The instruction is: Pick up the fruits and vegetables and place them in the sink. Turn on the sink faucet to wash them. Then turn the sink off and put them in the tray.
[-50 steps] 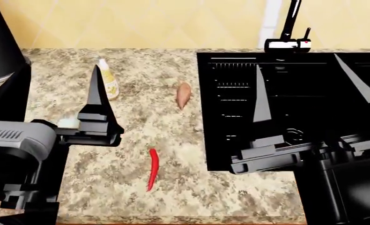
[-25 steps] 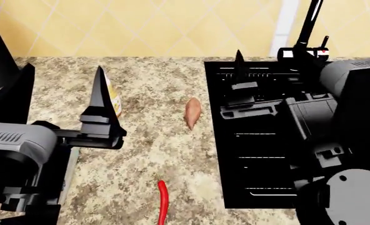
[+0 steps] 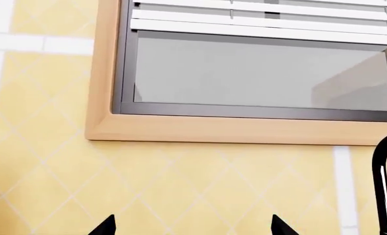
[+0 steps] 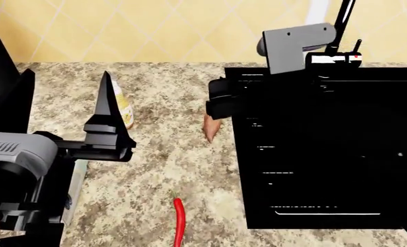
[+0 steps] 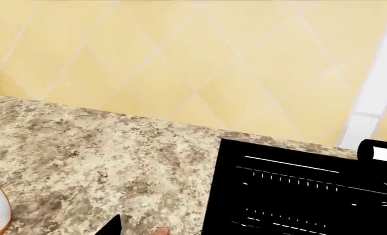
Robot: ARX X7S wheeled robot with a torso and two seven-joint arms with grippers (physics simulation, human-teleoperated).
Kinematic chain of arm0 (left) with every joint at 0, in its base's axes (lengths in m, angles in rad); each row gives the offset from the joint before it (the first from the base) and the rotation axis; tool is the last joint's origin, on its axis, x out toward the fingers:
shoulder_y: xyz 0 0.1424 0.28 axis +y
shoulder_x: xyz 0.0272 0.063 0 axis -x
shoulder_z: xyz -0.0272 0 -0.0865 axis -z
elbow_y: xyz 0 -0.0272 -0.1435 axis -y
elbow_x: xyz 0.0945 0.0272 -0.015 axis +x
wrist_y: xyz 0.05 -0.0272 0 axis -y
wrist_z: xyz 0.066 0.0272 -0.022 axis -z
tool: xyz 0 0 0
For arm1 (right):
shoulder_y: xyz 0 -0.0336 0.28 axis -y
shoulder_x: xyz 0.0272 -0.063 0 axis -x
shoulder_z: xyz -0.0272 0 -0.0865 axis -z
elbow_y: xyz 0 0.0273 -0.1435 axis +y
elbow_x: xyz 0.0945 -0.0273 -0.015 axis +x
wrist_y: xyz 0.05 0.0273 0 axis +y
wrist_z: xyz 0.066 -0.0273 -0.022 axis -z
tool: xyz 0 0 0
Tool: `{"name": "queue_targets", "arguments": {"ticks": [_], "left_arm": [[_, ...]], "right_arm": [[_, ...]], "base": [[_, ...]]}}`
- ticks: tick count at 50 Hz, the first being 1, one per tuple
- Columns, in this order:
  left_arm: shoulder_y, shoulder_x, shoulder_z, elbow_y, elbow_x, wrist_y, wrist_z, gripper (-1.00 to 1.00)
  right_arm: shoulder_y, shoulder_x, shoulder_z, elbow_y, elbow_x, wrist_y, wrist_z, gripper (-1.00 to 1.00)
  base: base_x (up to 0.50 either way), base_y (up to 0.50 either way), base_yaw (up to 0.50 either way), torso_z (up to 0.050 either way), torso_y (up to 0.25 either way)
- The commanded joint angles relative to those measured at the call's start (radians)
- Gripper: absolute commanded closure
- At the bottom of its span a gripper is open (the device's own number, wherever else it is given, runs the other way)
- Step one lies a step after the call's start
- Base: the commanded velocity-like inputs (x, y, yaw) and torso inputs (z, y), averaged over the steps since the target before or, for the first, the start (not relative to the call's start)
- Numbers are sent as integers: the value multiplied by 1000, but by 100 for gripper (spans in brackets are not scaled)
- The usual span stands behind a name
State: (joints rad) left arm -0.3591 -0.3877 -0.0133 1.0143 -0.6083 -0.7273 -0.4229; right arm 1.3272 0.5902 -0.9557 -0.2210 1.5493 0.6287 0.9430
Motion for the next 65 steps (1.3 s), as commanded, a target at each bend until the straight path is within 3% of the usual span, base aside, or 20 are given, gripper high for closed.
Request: {"name": "queue_targets", "arguments": {"ticks": [1, 37, 65], "left_arm": [[1, -18, 12, -8, -5, 18, -18, -100], [3, -56, 57, -26, -4, 54, -36, -100], [3, -81, 70, -26, -22, 72, -52, -100]], "right_arm": [[26, -78, -52, 136, 43, 60, -54, -100], [-36, -253, -128, 497, -55, -1, -281, -100], [-110, -317, -163, 651, -92, -46, -390, -100]], "base": [[0, 0, 0, 0, 0], [0, 0, 0, 0, 0], [0, 0, 0, 0, 0]]}}
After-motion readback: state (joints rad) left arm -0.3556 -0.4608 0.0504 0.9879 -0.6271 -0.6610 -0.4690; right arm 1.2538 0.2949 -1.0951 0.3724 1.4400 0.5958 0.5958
